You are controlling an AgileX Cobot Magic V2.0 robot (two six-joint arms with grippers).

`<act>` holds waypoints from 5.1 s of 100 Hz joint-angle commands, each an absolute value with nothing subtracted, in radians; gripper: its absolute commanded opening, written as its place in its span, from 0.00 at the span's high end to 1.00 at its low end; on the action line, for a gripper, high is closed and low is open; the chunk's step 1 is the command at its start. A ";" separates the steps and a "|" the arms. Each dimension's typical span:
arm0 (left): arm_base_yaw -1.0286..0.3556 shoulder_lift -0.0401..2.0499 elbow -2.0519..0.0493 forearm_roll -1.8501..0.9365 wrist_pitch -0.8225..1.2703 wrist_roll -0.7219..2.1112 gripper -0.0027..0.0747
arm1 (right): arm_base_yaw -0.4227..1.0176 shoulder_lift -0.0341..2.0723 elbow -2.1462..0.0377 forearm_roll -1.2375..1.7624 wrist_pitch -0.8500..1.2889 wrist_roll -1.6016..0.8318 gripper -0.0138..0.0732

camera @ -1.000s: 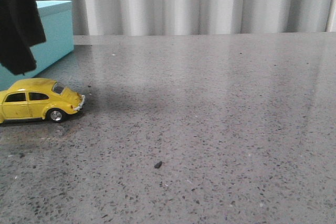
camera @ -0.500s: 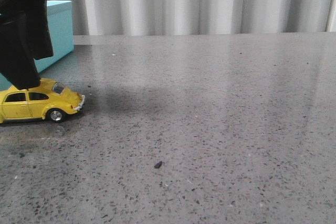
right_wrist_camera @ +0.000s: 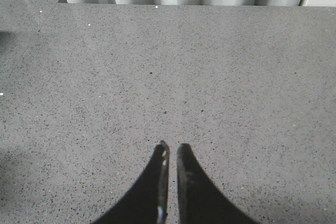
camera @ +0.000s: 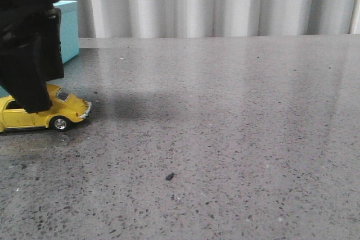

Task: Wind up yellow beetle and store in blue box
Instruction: 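Lower the left gripper over the yellow car and grasp it, then lift the car with the left gripper and lower it into the blue box, then open the left gripper to release the car and raise it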

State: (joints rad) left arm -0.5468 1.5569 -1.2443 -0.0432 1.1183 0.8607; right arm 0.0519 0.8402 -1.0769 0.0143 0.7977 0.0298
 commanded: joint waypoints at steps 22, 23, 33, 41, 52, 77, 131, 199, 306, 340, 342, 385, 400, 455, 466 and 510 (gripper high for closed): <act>-0.553 1.561 -1.272 -0.056 1.109 0.858 0.37 | 0.051 0.833 -1.100 0.013 0.724 0.025 0.89; -0.553 1.561 -1.272 -0.056 1.109 0.858 0.37 | 0.051 0.833 -1.100 0.013 0.724 0.025 0.89; -0.553 1.561 -1.272 -0.056 1.109 0.858 0.40 | 0.051 0.833 -1.100 0.013 0.722 0.025 0.89; -0.553 1.561 -1.272 -0.056 1.109 0.858 0.47 | 0.051 0.833 -1.100 0.013 0.722 0.025 0.89; -0.553 1.561 -1.272 -0.056 1.109 0.858 0.61 | 0.051 0.833 -1.100 0.013 0.722 0.025 0.89; -0.553 1.561 -1.277 -0.056 1.116 0.855 0.80 | 0.051 0.833 -1.100 0.013 0.722 0.025 0.89; -0.551 1.546 -1.711 -0.054 1.270 0.793 0.83 | 0.051 0.833 -1.100 0.013 0.718 0.025 0.89; -0.122 1.491 -1.681 -0.009 1.268 0.533 0.83 | 0.051 0.833 -1.100 0.013 0.722 0.025 0.89; 0.023 1.732 -1.539 -0.142 1.179 0.533 0.57 | 0.051 0.833 -1.100 0.013 0.708 0.025 0.89; 0.023 1.732 -1.612 -0.147 1.270 0.481 0.42 | 0.051 0.833 -1.100 0.013 0.708 0.025 0.89; 0.023 1.730 -1.621 -0.149 1.270 0.470 0.42 | 0.051 0.833 -1.100 0.013 0.708 0.025 0.89; 0.023 1.573 -1.777 -0.261 1.269 0.406 0.67 | 0.051 0.820 -1.073 0.013 0.704 0.025 0.89; 0.028 1.532 -1.773 -0.329 1.269 0.406 0.94 | 0.051 0.779 -0.997 0.013 0.632 0.025 0.89; 0.034 1.398 -1.744 -0.409 1.166 0.441 0.99 | 0.051 0.544 -0.779 -0.037 0.525 0.025 0.89; 0.034 1.342 -1.680 -0.409 1.111 0.457 0.99 | 0.051 0.513 -0.758 -0.042 0.520 0.025 0.89; 0.034 0.921 -1.056 -0.409 0.610 0.523 0.99 | 0.051 0.370 -0.596 -0.088 0.396 0.025 0.89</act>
